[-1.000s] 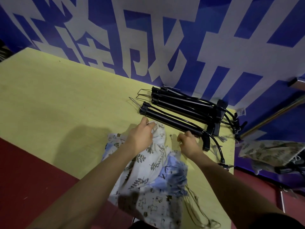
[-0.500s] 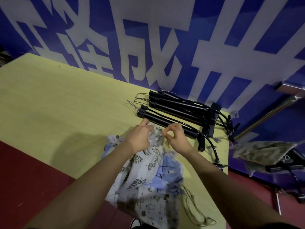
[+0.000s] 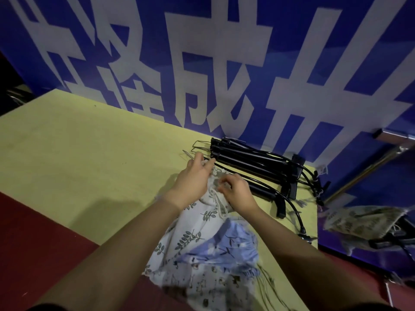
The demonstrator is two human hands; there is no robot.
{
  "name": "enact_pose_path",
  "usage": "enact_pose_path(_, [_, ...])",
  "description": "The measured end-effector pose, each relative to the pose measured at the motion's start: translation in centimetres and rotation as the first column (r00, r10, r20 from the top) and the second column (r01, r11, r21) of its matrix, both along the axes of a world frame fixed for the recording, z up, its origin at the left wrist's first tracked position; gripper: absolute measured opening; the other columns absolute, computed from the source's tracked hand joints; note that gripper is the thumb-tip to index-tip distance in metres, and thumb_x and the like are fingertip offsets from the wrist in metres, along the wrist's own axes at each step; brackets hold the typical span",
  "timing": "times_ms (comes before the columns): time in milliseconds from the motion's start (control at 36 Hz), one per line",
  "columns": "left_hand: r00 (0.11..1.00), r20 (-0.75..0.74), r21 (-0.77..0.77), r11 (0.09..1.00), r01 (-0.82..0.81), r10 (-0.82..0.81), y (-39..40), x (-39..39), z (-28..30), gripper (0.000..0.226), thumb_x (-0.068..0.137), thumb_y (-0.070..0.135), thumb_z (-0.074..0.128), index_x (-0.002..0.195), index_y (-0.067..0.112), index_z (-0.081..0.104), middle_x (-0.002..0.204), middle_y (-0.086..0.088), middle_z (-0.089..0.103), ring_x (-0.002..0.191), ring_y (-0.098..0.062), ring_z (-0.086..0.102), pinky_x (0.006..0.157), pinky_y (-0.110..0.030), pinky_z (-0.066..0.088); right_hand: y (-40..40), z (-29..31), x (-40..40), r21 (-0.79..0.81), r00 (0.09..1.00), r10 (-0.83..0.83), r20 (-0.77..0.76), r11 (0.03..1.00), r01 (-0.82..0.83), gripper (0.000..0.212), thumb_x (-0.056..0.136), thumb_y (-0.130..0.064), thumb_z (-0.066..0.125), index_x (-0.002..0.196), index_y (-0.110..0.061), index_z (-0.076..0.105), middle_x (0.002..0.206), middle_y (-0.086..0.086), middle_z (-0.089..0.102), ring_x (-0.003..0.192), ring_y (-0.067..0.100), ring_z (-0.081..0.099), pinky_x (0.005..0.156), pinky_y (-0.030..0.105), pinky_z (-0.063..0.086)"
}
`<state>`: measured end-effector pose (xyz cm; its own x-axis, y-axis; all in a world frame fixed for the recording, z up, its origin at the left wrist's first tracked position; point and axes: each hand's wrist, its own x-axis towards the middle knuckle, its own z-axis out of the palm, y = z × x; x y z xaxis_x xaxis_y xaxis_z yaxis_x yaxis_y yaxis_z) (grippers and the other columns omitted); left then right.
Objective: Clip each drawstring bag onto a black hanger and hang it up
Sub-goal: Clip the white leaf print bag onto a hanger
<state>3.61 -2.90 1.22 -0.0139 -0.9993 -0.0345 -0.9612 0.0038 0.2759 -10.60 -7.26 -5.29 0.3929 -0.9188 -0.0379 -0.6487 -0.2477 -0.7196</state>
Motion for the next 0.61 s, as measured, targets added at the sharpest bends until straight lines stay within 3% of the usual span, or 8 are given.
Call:
enact_pose_path(111, [0.987,0.161,0.034,0.999,0.009,-0.014,-0.3,-0.8,0.9,0.054,0.086,-0.004,0.04,0.132,0.025,0.033,0.127,-0.017,0.029,0.103,-0.037,0.048,0.067,-0.037,0.041,-1.1,1.1,-0.9,-0.01,0.986,0.064,-0.153,0.998,-0.067,0.053,0.083,-0.024,0.07,0.131,-0.012,0.051,0.121,0.01,0.048,0.111,0.023,0.05,0.09,0.021,0.035])
enact_pose_path(306, [0.943,0.324,0.248,0.969,-0.011,-0.073,-1.6,-1.5,0.0,0.051,0.09,0.001,0.042,0.138,0.018,0.036,0.135,-0.019,0.031,0.115,-0.037,0.046,0.088,-0.04,0.044,-2.2,1.8,-1.7,0.007,0.951,0.139,-0.275,0.99,-0.142,0.05,0.081,0.007,0.05,0.129,-0.007,0.044,0.118,0.01,0.037,0.103,0.029,0.051,0.087,0.033,0.046])
enact_pose_path(333, [0.946,0.316,0.26,0.966,-0.006,-0.08,-1.7,-1.5,-0.2,0.049,0.09,0.0,0.042,0.137,0.015,0.039,0.133,-0.018,0.033,0.114,-0.036,0.047,0.088,-0.04,0.044,-2.3,1.7,-1.7,0.007,0.956,0.14,-0.257,0.99,-0.143,0.05,0.081,0.009,0.049,0.128,-0.008,0.045,0.116,0.009,0.037,0.103,0.028,0.051,0.086,0.032,0.046])
enact_pose_path(417, [0.966,0.252,0.236,0.972,-0.001,-0.06,-2.2,-1.5,-0.5,0.043,0.09,-0.001,0.043,0.132,0.008,0.043,0.13,-0.017,0.036,0.114,-0.036,0.047,0.089,-0.041,0.044,-2.7,1.5,-1.9,0.012,0.988,0.118,-0.101,0.993,-0.117,0.039,0.082,0.004,0.055,0.119,-0.01,0.052,0.11,0.003,0.039,0.099,0.015,0.047,0.076,0.01,0.035])
enact_pose_path(472, [0.976,0.215,0.186,0.982,-0.004,-0.036,-2.7,-1.5,-0.6,0.04,0.09,0.0,0.045,0.129,0.005,0.043,0.13,-0.018,0.036,0.114,-0.035,0.047,0.089,-0.041,0.044,-3.1,1.6,-1.9,0.016,0.997,0.04,0.067,0.999,-0.041,0.025,0.087,-0.007,0.059,0.112,-0.012,0.057,0.109,0.003,0.043,0.091,0.011,0.048,0.067,0.006,0.037])
enact_pose_path(528, [0.979,0.201,0.145,0.989,-0.008,-0.022,-3.2,-1.5,-0.9,0.039,0.089,-0.001,0.046,0.127,0.004,0.044,0.131,-0.018,0.036,0.114,-0.035,0.047,0.088,-0.041,0.045,-4.0,1.2,-2.1,0.002,0.988,-0.059,0.145,0.998,0.059,0.02,0.091,-0.014,0.057,0.111,-0.013,0.057,0.108,0.003,0.046,0.086,0.01,0.05,0.068,0.003,0.04])
enact_pose_path(556, [0.979,0.205,0.124,0.992,-0.006,-0.02,-3.4,-1.5,-1.0,0.04,0.088,-0.002,0.047,0.127,0.004,0.044,0.131,-0.018,0.036,0.113,-0.034,0.047,0.086,-0.04,0.045,-4.5,0.9,-2.2,-0.02,0.99,-0.09,0.109,0.996,0.092,0.022,0.093,-0.014,0.055,0.114,-0.013,0.056,0.111,0.003,0.047,0.09,0.012,0.051,0.074,0.006,0.043])
enact_pose_path(611, [0.976,0.217,0.088,0.996,-0.002,-0.017,-3.9,-1.5,-1.5,0.045,0.084,-0.005,0.05,0.128,0.003,0.043,0.13,-0.017,0.037,0.112,-0.032,0.047,0.084,-0.038,0.046,-5.8,-0.1,-2.6,-0.046,0.991,-0.105,-0.083,0.994,0.101,0.032,0.093,-0.012,0.052,0.125,-0.013,0.051,0.124,0.005,0.049,0.106,0.02,0.053,0.089,0.028,0.048])
